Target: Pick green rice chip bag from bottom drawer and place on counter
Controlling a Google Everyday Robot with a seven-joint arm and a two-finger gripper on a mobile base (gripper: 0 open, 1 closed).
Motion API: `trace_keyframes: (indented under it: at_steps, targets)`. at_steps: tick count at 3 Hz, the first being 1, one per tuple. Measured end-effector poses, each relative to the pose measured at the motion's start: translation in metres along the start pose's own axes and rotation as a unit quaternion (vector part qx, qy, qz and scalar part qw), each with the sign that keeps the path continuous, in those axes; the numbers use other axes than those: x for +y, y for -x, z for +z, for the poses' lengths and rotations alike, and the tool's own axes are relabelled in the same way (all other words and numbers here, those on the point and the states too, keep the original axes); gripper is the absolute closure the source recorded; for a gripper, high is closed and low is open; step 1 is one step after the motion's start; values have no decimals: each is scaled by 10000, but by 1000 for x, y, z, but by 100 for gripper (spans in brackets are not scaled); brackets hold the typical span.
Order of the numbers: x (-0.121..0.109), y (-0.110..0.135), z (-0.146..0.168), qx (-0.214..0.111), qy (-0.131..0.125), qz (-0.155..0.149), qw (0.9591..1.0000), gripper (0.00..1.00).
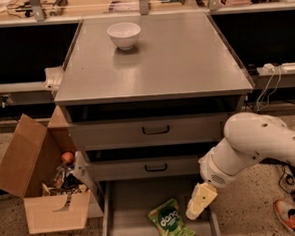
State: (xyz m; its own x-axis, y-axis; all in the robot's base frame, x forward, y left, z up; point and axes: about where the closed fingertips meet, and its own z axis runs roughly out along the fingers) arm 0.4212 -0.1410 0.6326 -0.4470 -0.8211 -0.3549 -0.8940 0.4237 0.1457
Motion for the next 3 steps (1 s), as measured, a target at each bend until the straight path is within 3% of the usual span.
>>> trace_keyframes:
  at_steps: [1, 2, 3]
  targets:
    - [-2, -20, 50, -241, 186, 218, 9993, 0]
    - [-2, -20, 51, -242, 189, 219, 9993, 0]
    - [-21, -36, 87, -248, 79, 222, 9994, 0]
